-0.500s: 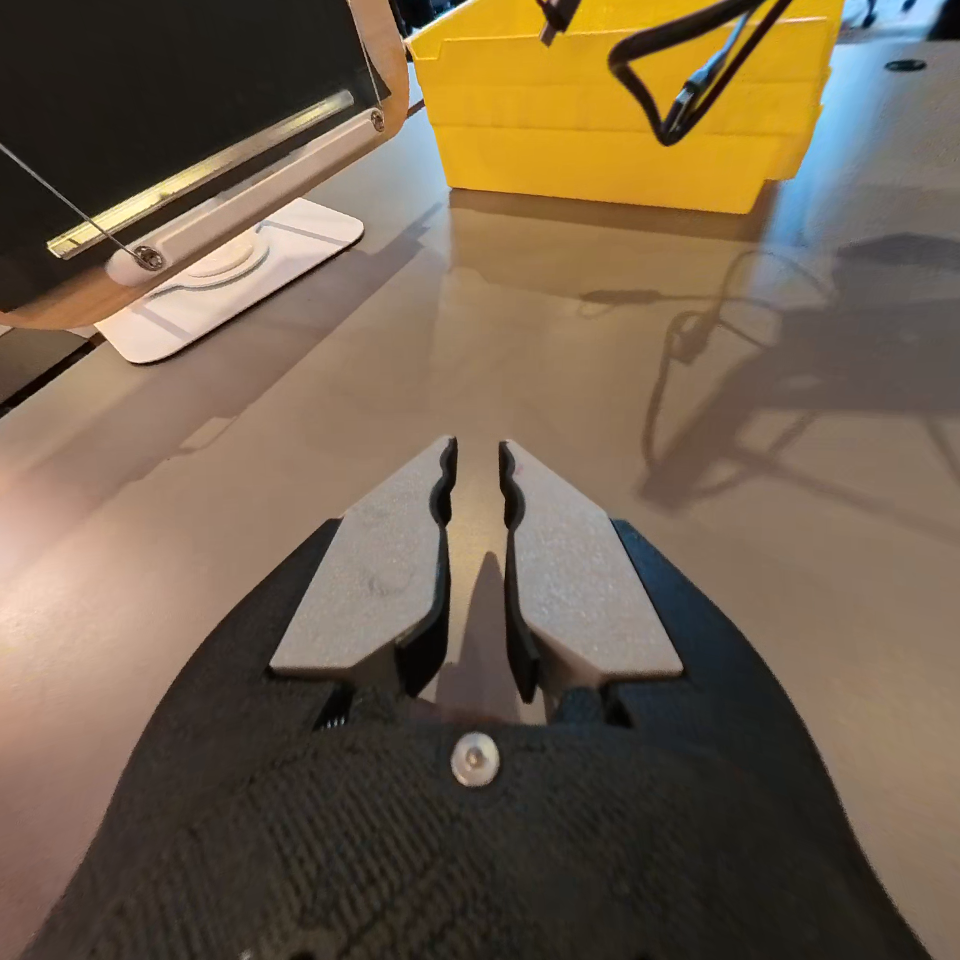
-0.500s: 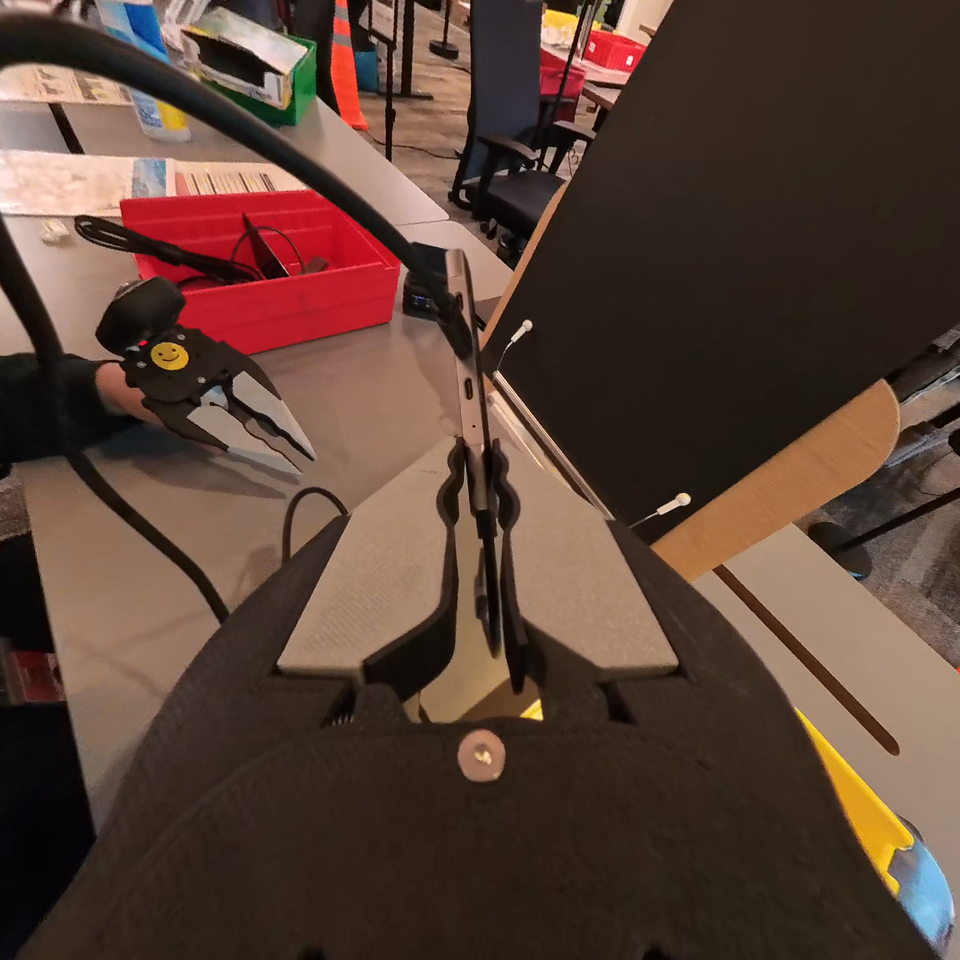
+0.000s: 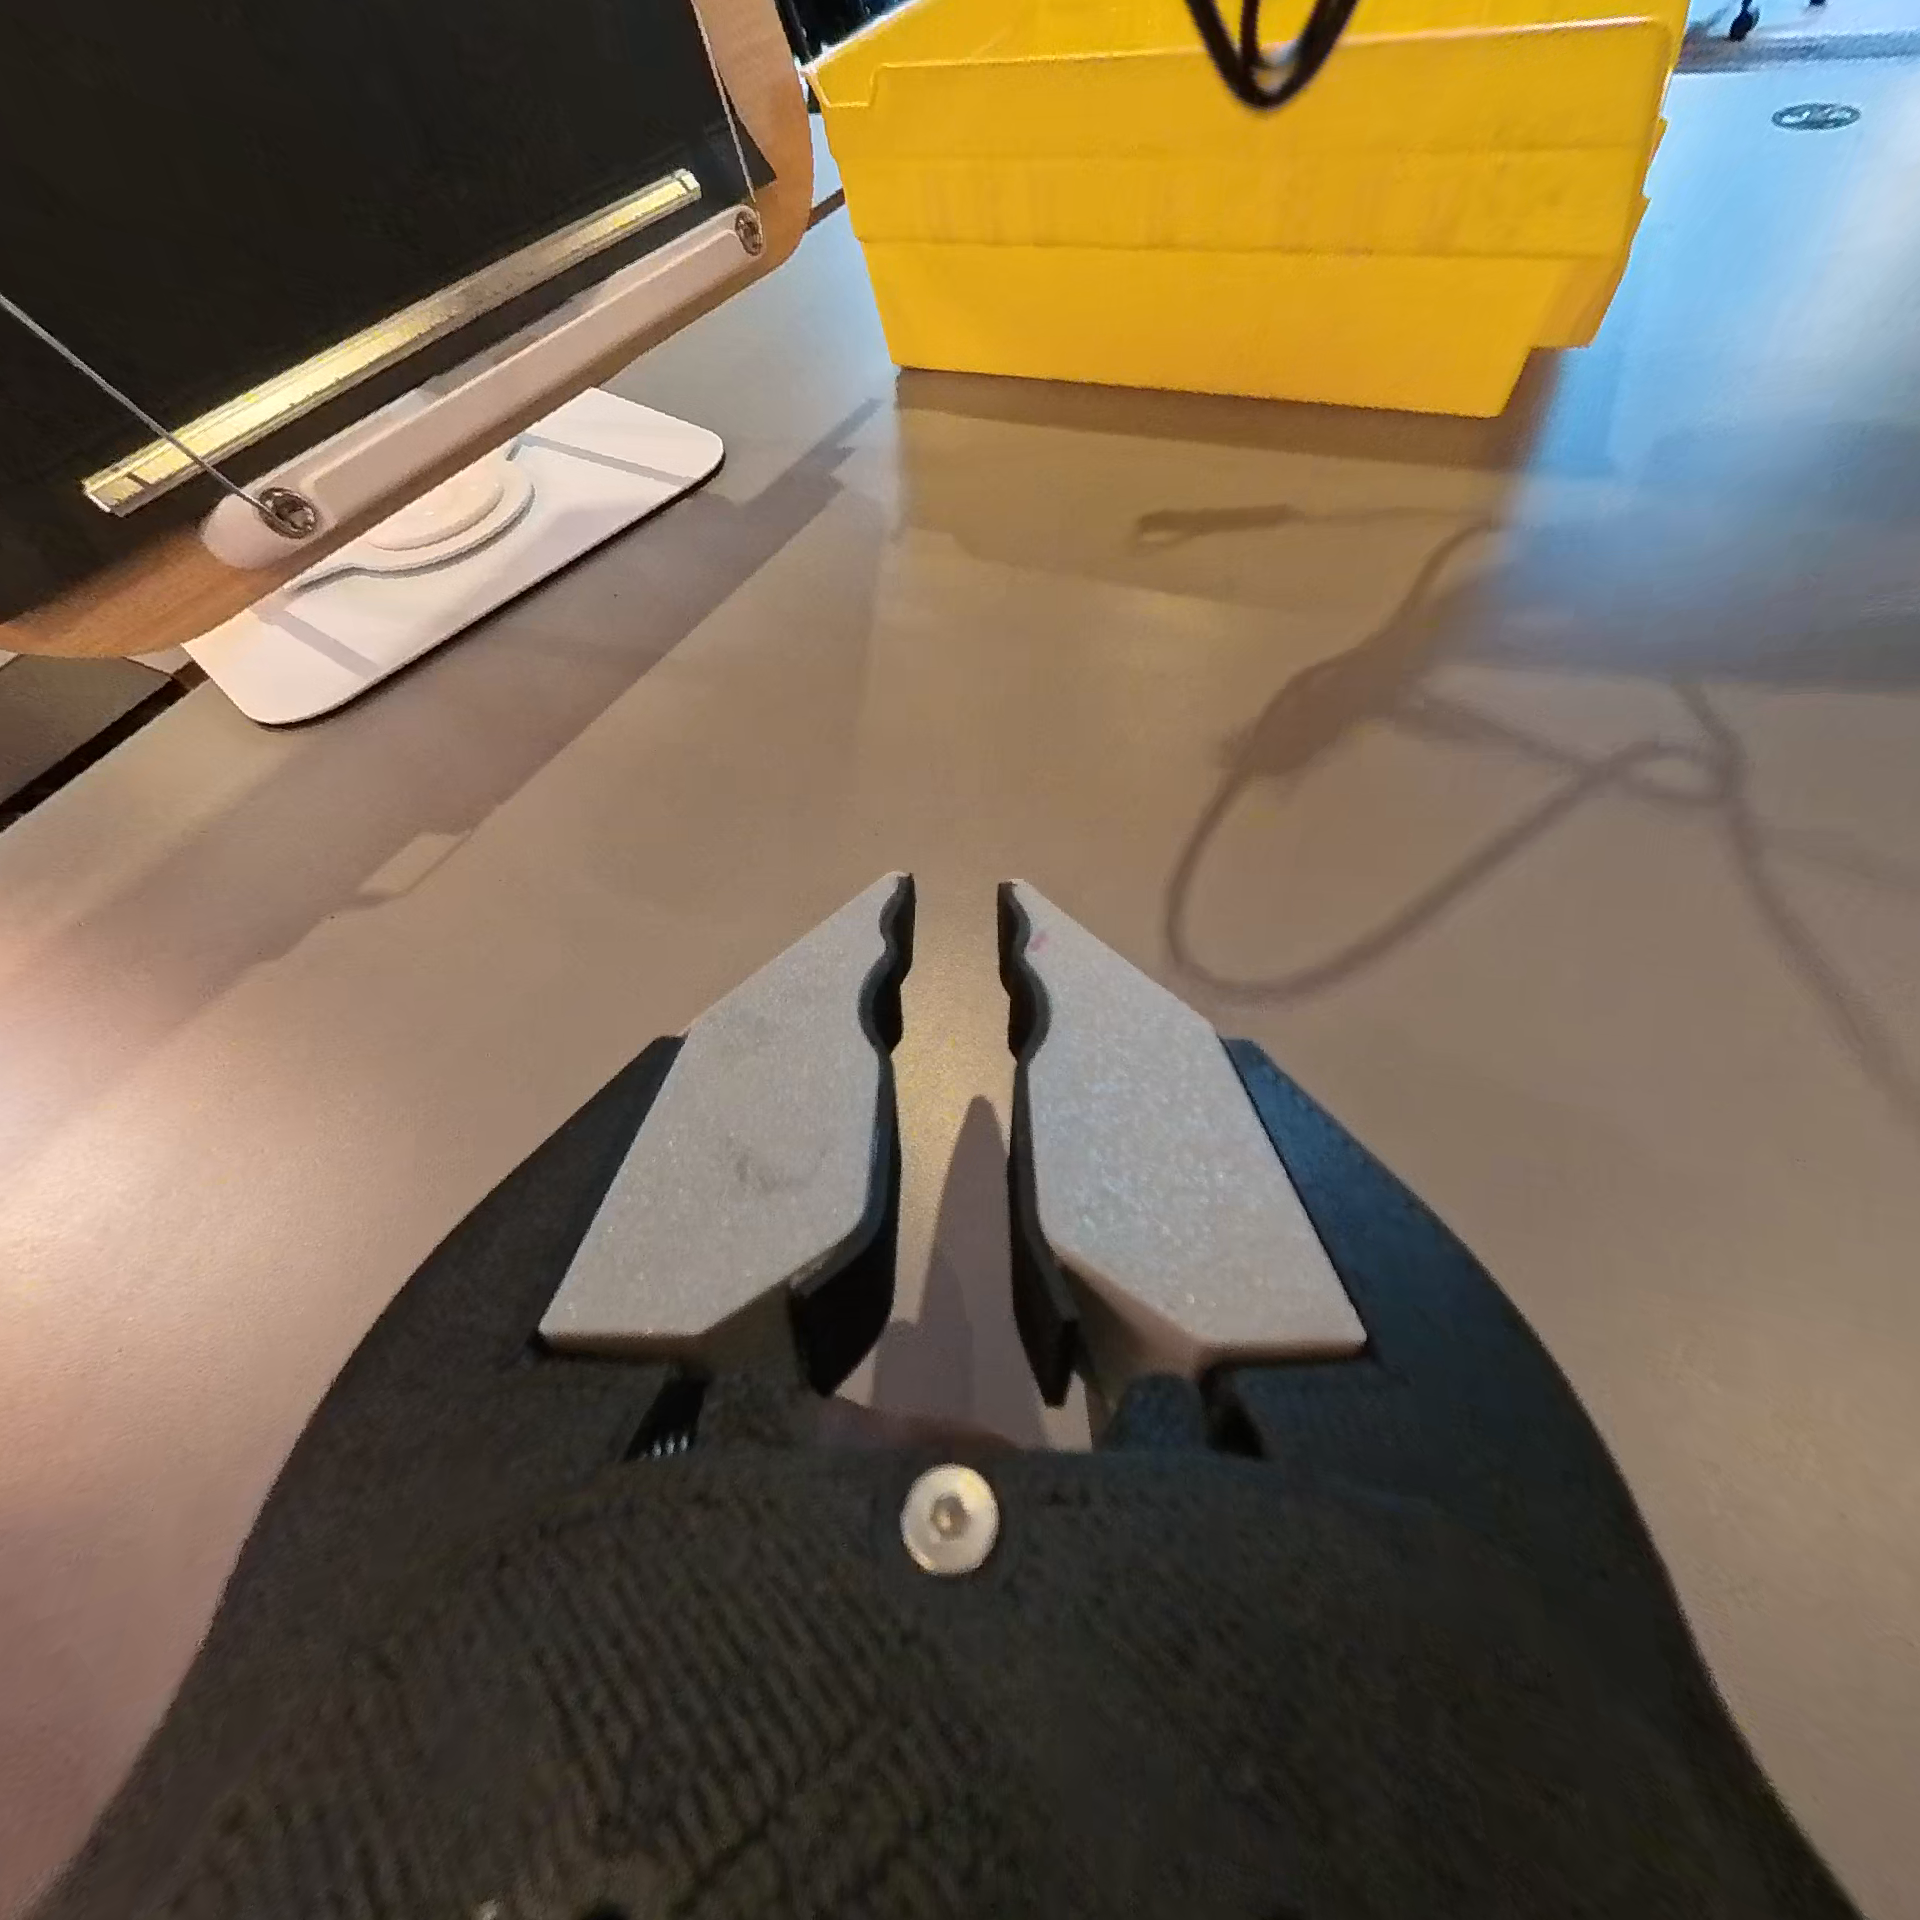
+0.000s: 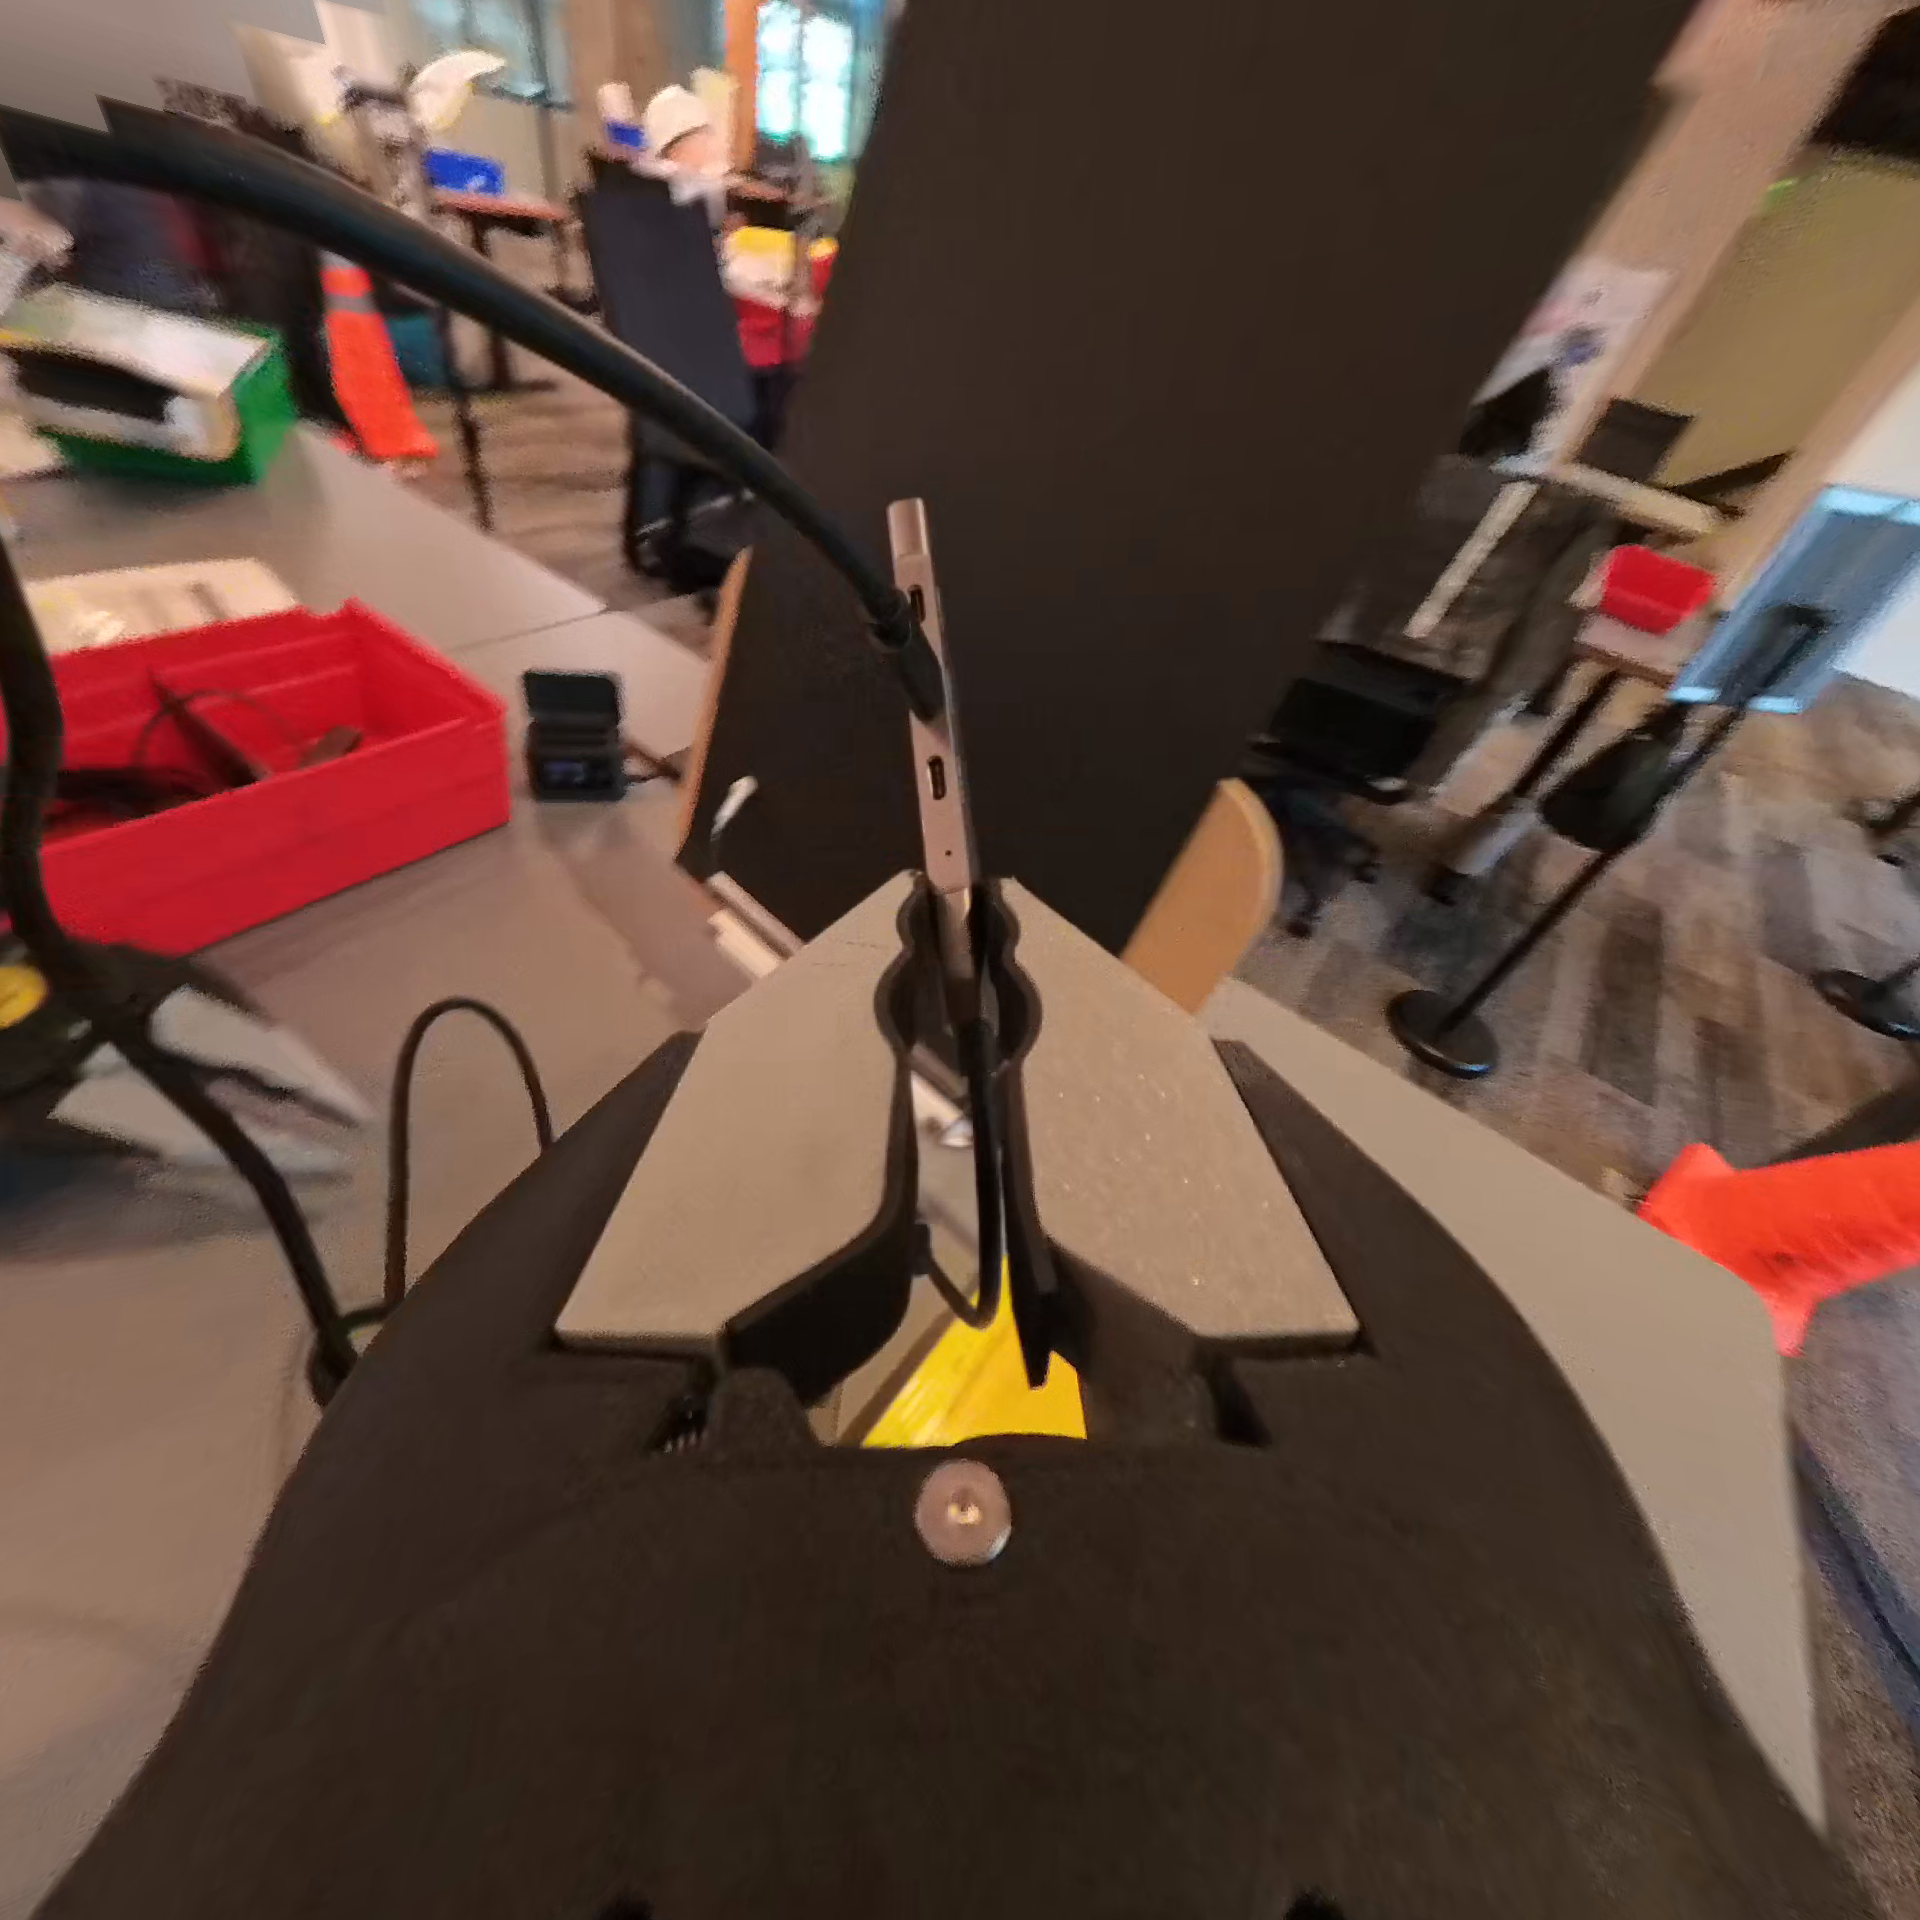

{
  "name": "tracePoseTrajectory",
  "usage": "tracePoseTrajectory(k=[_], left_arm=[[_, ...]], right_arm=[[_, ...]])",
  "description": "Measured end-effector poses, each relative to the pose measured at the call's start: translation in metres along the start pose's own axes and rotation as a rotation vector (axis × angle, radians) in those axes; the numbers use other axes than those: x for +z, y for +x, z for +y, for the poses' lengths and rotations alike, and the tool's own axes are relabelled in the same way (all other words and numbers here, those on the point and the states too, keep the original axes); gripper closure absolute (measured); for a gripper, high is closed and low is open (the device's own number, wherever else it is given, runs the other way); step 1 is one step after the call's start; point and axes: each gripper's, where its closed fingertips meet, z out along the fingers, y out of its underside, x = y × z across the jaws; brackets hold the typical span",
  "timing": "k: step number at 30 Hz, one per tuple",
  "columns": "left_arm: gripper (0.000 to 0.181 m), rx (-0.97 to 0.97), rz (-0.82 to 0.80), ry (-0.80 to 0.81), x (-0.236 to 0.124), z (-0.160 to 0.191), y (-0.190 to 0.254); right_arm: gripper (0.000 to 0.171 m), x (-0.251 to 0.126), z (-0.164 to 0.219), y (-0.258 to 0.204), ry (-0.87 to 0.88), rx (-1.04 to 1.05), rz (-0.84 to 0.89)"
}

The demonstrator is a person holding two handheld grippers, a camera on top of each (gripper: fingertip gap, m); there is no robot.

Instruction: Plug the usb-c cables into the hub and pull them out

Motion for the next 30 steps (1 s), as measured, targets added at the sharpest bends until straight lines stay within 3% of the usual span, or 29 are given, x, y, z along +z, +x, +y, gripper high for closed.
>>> tracePoseTrajectory(k=[7,11,14,17,21,23,26,29,30], left_arm=[[0.168,0.005,0.002,-0.005,0.001,0.001,0.001],[0.168,0.003,0.002,-0.005,0.001,0.001,0.001],[0.168,0.003,0.002,-0.005,0.001,0.001,0.001],[0.168,0.005,0.002,-0.007,0.001,0.001,0.001],[0.168,-0.001,0.005,-0.007,0.001,0.001,0.0],[0.168,0.005,0.006,-0.012,0.002,0.002,0.001],[0.168,0.022,0.009,-0.024,0.003,0.003,0.004],[0.168,0.028,0.008,-0.033,0.004,0.004,0.004],[0.168,0.021,0.007,-0.031,0.004,0.004,0.003]], right_arm=[[0.165,-0.046,-0.035,0.114,0.124,0.035,0.412],[0.165,-0.049,-0.01,0.155,0.065,-0.049,0.561],[0.164,-0.024,0.051,0.165,-0.081,-0.105,0.561],[0.165,0.006,0.149,0.16,-0.345,-0.156,0.47],[0.165,0.02,0.267,0.138,-0.699,-0.166,0.287],[0.162,0.022,0.297,0.131,-0.807,-0.159,0.227],[0.162,0.03,0.323,0.109,-0.931,0.037,0.092],[0.148,0.013,0.364,0.105,-1.249,0.052,0.076],[0.154,0.008,0.371,0.108,-1.324,0.021,0.097]])
